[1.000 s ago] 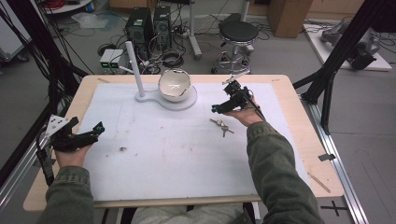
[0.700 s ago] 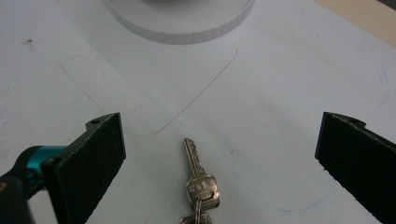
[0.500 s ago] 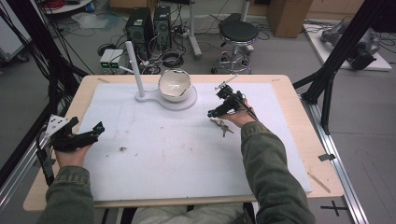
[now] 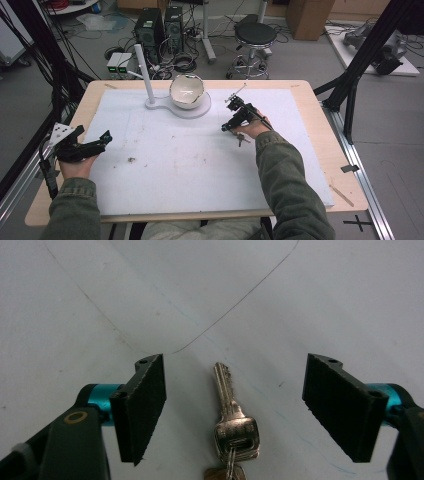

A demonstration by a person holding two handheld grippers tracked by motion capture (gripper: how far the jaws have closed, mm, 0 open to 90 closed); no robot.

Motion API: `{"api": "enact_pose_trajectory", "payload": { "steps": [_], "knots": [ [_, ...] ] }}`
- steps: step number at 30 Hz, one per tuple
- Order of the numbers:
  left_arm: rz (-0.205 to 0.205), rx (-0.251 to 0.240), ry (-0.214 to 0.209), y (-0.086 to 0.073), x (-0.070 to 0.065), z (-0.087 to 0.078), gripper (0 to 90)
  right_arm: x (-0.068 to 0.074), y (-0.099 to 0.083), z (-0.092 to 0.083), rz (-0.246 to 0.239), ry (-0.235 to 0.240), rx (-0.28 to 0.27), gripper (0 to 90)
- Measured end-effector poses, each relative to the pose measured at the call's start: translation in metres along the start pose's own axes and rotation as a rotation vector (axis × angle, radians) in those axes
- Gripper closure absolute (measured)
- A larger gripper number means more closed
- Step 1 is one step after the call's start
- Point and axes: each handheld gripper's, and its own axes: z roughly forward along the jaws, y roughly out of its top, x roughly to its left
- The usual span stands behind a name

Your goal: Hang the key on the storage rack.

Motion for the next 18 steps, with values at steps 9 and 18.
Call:
{"api": "enact_pose_trajectory", "payload": {
  "steps": [9, 18],
  "knots": [
    [0.002, 0.000, -0.002, 0.000, 0.000, 0.000, 1.7, 0.005, 0.001, 0.008, -0.036, 0.007, 0.038, 37.1],
    [0.001, 0.001, -0.003, 0.000, 0.000, 0.001, 1.7, 0.005, 0.001, 0.011, -0.035, -0.009, 0.056, 53.4]
  ]
}}
